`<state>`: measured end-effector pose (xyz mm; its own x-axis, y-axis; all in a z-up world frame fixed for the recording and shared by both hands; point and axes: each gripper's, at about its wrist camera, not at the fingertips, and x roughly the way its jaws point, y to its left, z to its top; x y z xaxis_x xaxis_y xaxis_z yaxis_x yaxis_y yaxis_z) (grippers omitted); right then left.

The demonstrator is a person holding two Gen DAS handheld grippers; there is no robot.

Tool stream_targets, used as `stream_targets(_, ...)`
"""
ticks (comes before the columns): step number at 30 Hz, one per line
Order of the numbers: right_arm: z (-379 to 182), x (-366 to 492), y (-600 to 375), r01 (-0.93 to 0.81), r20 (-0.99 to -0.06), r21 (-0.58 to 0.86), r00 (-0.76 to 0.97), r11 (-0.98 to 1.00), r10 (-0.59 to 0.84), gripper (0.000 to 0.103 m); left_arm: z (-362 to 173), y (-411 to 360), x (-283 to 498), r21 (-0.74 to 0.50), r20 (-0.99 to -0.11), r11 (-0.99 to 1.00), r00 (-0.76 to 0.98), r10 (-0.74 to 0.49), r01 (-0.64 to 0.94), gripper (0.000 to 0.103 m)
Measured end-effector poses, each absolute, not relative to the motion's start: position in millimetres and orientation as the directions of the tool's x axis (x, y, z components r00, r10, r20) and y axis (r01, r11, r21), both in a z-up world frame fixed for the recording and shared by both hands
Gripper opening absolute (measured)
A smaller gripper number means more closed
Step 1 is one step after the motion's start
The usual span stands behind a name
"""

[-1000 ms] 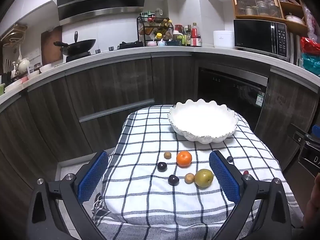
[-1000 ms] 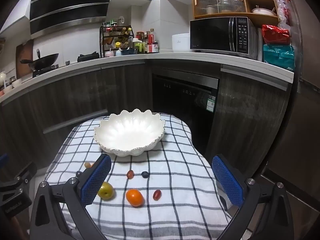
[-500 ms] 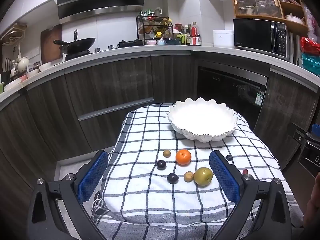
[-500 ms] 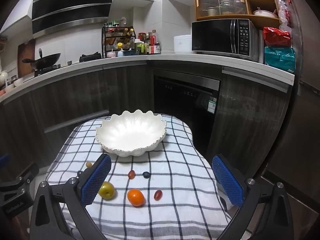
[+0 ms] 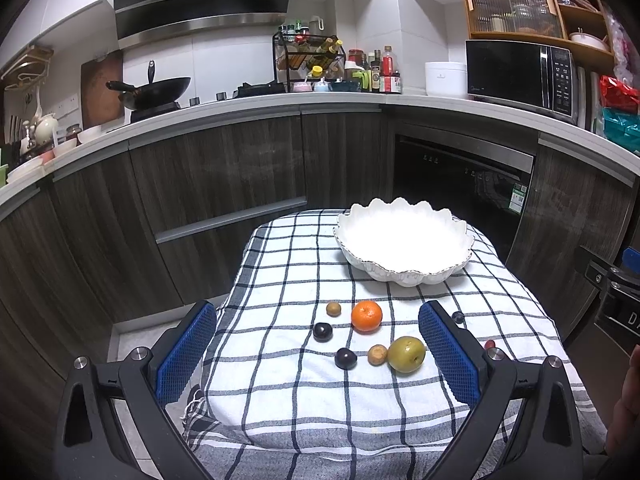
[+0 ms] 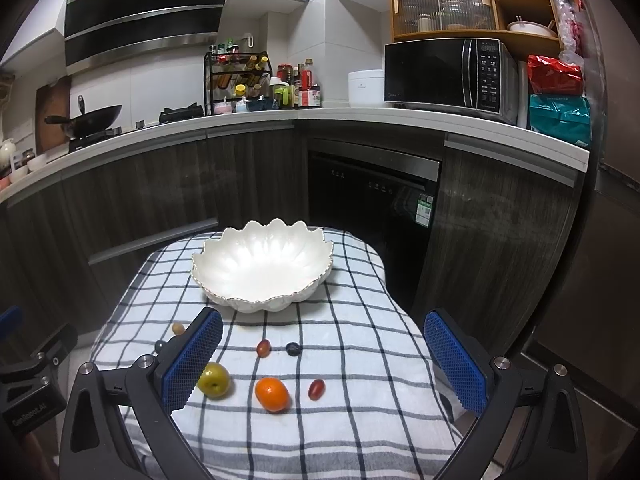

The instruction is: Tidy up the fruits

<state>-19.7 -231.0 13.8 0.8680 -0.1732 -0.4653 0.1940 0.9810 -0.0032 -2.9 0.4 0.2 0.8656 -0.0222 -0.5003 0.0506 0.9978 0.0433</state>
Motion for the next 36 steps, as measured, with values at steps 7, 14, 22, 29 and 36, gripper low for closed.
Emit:
stream_targets(7, 13.3, -19.2, -229.8, 0.19, -0.47, -0.004, 0.866, 0.982, -0.169, 0.103, -0.6, 1.0, -3.5, 0.043, -0.501, 0.998, 0.865, -0.024, 0.052, 0.103)
stream_targets(14, 13.6, -18.7, -230.9, 0.187, -0.475, 0.001, 0.864, 0.982, -0.164, 0.103, 1.7, 0.5, -3.8, 0.044, -0.506, 0.997, 0.862, -0.026, 0.056, 0.103)
stream_targets(22, 13.2, -18.8, -230.9, 0.188, -0.476, 0.002, 0.864, 0.982, -0.164, 0.103, 1.2, -0.2, -3.7, 0.042, -0.507, 0.997, 0.862, -0.028, 0.057, 0.103)
stream_targets(29, 13.5, -18.9, -231.2, 0.186, -0.476, 0.003, 0.864, 0.983, -0.163, 0.103, 0.6, -0.5, -3.9, 0.043, -0.506, 0.997, 0.862, -0.027, 0.057, 0.103)
stream_targets(36, 13.6, -18.7, -231.2, 0.187, -0.476, 0.003, 0.864, 0.982, -0.163, 0.103, 0.7, -0.5, -3.9, 0.043, -0.506, 0.998, 0.862, -0.025, 0.055, 0.103)
